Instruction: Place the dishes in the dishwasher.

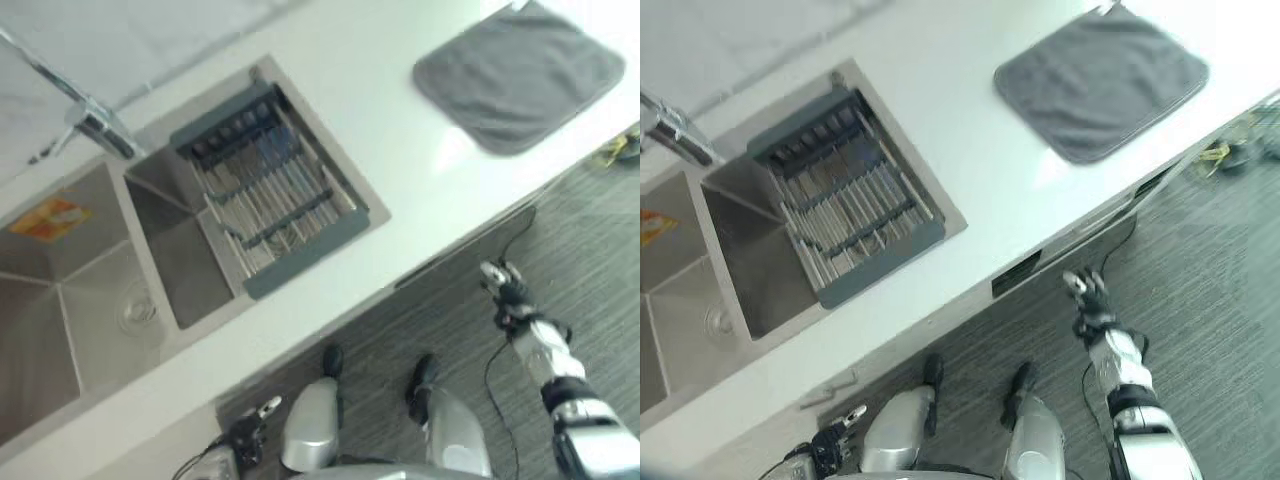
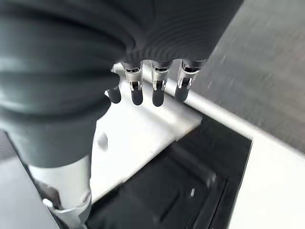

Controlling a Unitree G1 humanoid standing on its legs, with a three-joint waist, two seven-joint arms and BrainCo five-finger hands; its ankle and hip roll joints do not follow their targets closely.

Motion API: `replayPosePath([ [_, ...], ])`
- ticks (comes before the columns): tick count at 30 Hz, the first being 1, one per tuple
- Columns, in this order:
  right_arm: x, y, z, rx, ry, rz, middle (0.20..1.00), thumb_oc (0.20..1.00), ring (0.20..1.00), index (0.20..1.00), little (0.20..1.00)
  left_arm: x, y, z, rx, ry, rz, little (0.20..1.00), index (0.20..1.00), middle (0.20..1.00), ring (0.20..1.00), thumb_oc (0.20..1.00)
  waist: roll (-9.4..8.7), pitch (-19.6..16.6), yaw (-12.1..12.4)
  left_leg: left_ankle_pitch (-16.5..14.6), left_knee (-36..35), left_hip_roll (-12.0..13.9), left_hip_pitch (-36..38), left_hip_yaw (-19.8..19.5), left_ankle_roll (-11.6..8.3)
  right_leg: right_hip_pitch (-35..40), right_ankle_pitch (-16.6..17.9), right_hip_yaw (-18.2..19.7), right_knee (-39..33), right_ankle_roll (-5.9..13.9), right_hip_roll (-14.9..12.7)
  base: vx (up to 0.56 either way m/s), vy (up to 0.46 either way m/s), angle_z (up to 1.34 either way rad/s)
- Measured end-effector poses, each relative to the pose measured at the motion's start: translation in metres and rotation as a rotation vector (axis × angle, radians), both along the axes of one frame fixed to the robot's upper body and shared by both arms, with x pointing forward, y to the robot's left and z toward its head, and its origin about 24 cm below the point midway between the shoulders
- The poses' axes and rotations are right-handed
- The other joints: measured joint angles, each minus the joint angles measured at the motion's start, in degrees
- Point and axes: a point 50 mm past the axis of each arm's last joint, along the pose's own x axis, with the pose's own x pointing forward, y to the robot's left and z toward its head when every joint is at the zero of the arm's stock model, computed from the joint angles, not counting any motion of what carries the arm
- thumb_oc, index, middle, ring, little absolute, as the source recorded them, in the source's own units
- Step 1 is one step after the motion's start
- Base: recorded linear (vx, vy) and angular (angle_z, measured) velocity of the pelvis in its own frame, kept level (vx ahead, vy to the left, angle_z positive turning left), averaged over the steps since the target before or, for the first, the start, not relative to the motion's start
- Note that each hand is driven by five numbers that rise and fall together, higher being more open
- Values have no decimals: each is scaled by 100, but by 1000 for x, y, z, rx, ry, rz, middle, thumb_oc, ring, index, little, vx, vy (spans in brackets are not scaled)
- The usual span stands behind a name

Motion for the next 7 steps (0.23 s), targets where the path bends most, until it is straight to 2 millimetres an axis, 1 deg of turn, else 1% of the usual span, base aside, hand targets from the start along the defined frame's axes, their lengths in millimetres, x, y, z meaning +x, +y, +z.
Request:
replayPosePath([
  [1, -13, -3, -10, 7, 43, -19, 1000, 1000, 1000, 1000, 1000, -4, -1, -1, -3, 9, 0, 1000, 1000, 1000, 1000, 1000, -38, -100, -50, -3, -20, -1, 29, 41, 5, 51, 8, 5, -46, 13, 5, 35, 0, -10],
  [3, -51, -16, -38, 36, 191, -101, 1000, 1000, 1000, 1000, 1000, -11, 0, -2, -5, 29, 1, 1000, 1000, 1000, 1000, 1000, -125, -372, -137, -35, -88, -6, 112, 72, 53, 170, 52, 22, -195, 64, 33, 17, 5, -6],
  [4, -62, -18, -45, 34, 238, -115, 1000, 1000, 1000, 1000, 1000, -11, 1, -2, -3, 24, 1, 1000, 1000, 1000, 1000, 1000, -151, -429, -170, -57, -95, -11, 114, 105, 86, 165, 45, 48, -200, 95, 31, 19, -1, -20],
  [5, -72, -17, -52, 38, 287, -117, 1000, 1000, 1000, 1000, 1000, -8, 1, -2, -4, 15, -2, 1000, 1000, 1000, 1000, 1000, -171, -461, -250, -96, -91, -14, 116, 198, 155, 146, 97, 121, -244, 126, 33, 39, -9, -20],
  [7, -77, -13, -57, 56, 308, -116, 1000, 1000, 1000, 1000, 1000, -7, 0, -1, -5, 12, -3, 1000, 1000, 1000, 1000, 1000, -126, -497, -287, -91, -91, -24, 116, 223, 164, 146, 149, 143, -275, 123, 28, 55, -1, -11],
])
